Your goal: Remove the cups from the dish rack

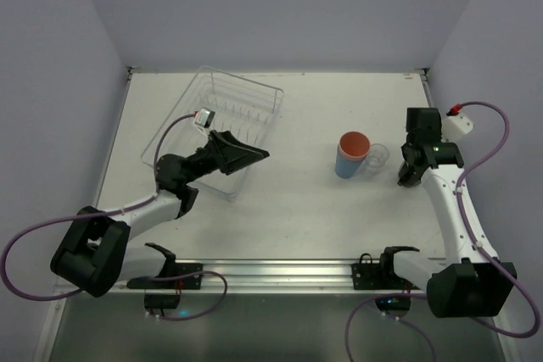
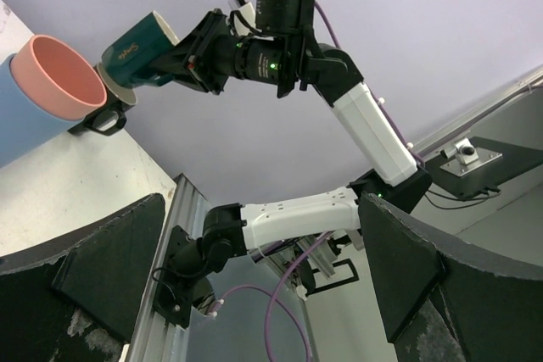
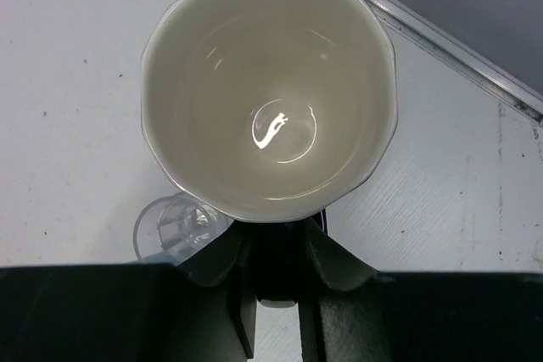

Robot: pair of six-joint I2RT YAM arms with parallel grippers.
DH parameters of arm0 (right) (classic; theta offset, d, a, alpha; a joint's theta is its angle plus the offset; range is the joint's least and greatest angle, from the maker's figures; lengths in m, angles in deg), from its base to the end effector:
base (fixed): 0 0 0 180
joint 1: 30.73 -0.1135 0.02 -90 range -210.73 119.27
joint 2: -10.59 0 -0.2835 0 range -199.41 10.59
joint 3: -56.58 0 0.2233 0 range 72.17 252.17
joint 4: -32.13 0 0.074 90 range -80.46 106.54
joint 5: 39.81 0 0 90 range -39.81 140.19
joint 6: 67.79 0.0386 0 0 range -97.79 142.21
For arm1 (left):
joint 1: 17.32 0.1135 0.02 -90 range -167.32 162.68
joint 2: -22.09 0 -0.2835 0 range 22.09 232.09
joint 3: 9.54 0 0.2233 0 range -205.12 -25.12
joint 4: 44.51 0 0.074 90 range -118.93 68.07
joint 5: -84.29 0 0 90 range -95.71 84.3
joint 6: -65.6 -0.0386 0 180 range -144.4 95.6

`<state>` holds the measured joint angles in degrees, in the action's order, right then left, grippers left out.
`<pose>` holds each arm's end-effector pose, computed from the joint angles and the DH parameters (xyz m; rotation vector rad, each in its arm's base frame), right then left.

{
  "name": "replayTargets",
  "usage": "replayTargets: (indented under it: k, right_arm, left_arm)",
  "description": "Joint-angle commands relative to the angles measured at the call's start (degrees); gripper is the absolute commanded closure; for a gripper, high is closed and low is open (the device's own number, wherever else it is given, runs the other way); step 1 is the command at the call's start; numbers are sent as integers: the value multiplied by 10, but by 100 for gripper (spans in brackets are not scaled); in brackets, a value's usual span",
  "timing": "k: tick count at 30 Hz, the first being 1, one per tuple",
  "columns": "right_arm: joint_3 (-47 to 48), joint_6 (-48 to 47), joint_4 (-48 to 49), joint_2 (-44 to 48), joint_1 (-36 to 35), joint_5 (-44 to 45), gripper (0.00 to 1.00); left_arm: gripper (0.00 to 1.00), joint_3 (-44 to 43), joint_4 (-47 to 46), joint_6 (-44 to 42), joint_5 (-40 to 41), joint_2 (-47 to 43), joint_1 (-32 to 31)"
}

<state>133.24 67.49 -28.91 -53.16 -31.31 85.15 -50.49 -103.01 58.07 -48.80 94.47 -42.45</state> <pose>0.1830 -0.0203 0.3390 1.0963 1.9600 -0.3143 0.1841 -0.1155 0.3138 0.1105 1.5192 -1.9862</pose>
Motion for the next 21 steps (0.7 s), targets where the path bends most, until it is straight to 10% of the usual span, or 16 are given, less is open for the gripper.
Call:
replayTargets:
  k: [1, 21]
  right_arm:
    - [1, -5, 48, 26, 3, 41, 100]
    - [-24, -6, 40, 6, 30, 51, 100]
  left_arm:
    - [0, 6, -51, 2, -8, 7, 2]
    - [0, 8, -79, 22, -16, 36, 2]
